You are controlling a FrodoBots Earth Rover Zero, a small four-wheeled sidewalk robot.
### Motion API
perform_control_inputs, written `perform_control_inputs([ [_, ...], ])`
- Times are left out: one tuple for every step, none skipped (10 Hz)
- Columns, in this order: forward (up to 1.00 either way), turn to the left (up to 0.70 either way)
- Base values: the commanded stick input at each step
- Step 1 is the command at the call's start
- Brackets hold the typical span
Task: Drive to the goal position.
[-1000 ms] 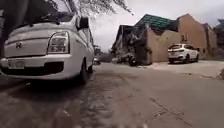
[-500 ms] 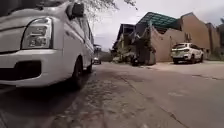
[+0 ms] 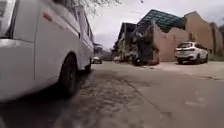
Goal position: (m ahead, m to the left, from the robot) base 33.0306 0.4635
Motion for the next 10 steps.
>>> perform_control_inputs([
  [1.0,0.39],
  [1.0,0.0],
  [1.0,0.0],
  [1.0,0.0],
  [1.0,0.0],
  [1.0,0.0],
  [1.0,0.0],
  [1.0,0.0],
  [1.0,0.0],
  [1.0,0.0],
])
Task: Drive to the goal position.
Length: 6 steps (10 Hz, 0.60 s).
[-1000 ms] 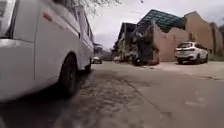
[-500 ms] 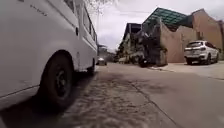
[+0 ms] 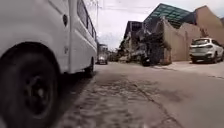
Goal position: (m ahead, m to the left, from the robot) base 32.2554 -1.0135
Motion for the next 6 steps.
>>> perform_control_inputs([
  [1.0,0.0],
  [1.0,0.0],
  [1.0,0.0],
  [1.0,0.0],
  [1.0,0.0],
  [1.0,0.0],
])
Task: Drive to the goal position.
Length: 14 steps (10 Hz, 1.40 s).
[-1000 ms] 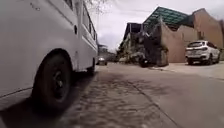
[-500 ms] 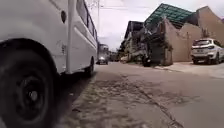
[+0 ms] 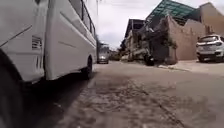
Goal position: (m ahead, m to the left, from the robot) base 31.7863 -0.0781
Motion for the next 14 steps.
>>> perform_control_inputs([
  [1.0,0.0],
  [1.0,0.0],
  [1.0,0.0],
  [1.0,0.0],
  [1.0,0.0],
  [1.0,0.0],
  [1.0,0.0],
  [1.0,0.0],
  [1.0,0.01],
  [1.0,0.02],
  [1.0,0.02],
  [1.0,0.02],
  [1.0,0.02],
  [1.0,0.02],
])
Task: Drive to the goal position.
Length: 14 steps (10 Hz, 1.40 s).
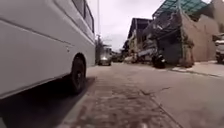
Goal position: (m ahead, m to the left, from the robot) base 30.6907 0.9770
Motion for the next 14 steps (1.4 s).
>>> perform_control_inputs([
  [1.0,0.02],
  [1.0,0.02],
  [1.0,0.02],
  [1.0,0.02],
  [1.0,0.02],
  [1.0,0.02],
  [1.0,0.02],
  [1.0,0.02],
  [1.0,0.02],
  [1.0,0.01],
  [1.0,0.0],
  [1.0,0.0],
  [1.0,0.0],
  [1.0,0.0],
])
